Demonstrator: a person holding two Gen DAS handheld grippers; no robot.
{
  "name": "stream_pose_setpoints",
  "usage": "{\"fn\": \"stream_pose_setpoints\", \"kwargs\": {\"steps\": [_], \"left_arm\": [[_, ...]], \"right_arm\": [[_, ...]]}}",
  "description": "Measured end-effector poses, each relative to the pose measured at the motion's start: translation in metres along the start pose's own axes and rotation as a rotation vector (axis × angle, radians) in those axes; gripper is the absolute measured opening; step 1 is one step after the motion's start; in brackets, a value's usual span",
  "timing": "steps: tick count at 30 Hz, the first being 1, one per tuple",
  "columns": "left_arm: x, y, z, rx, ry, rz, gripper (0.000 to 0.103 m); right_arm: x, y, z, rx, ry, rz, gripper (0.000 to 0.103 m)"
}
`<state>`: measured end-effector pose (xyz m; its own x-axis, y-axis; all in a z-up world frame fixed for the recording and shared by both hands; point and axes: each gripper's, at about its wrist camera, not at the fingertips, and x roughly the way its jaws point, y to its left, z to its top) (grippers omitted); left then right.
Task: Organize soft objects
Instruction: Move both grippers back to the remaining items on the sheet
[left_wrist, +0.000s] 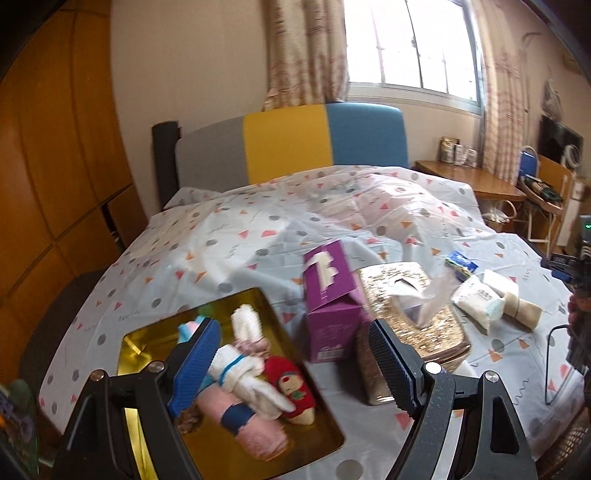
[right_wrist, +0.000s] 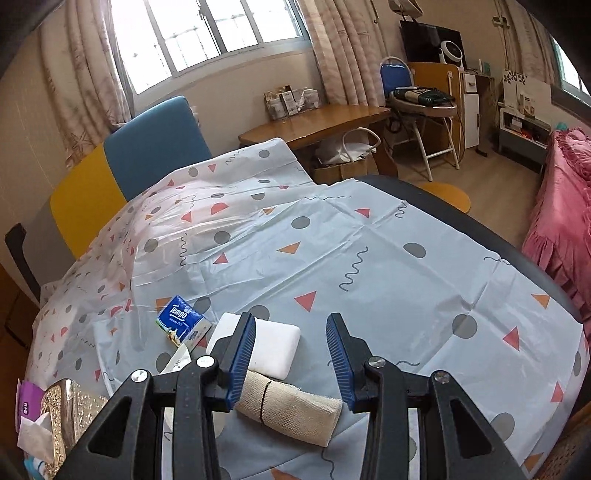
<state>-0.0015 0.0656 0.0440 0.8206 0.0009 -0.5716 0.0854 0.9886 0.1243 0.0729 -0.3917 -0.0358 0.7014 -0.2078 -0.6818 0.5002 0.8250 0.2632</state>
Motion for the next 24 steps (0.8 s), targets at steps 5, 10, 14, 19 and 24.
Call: {"fn": "stream_pose_setpoints", "kwargs": {"steps": [5,10,14,19,24], "left_arm": [[0.005,-0.027,0.014,0.057,-0.010,-0.053,0.083],[0.008,-0.058,0.029,0.120,-0.030,-0.104,0.083],[0.014,-0.084,0.039,0.153,-0.026,-0.152,0.083],[0.022,-0.115,0.045,0.191,-0.013,-0.200,0.083],[0.031,-0.140,0.047,0.213,0.015,-0.248,0.083]], "right_arm": [[-0.001,0.001,0.000,-0.005,-0.002,0.002,0.040],[0.001,0.003,0.000,-0.008,0.006,0.014,0.040],[0.001,0.004,0.000,-0.008,0.015,0.024,0.040],[0.001,0.003,0.001,0.001,0.021,0.043,0.040],[0.001,-0.001,0.003,0.029,0.027,0.054,0.040]]}}
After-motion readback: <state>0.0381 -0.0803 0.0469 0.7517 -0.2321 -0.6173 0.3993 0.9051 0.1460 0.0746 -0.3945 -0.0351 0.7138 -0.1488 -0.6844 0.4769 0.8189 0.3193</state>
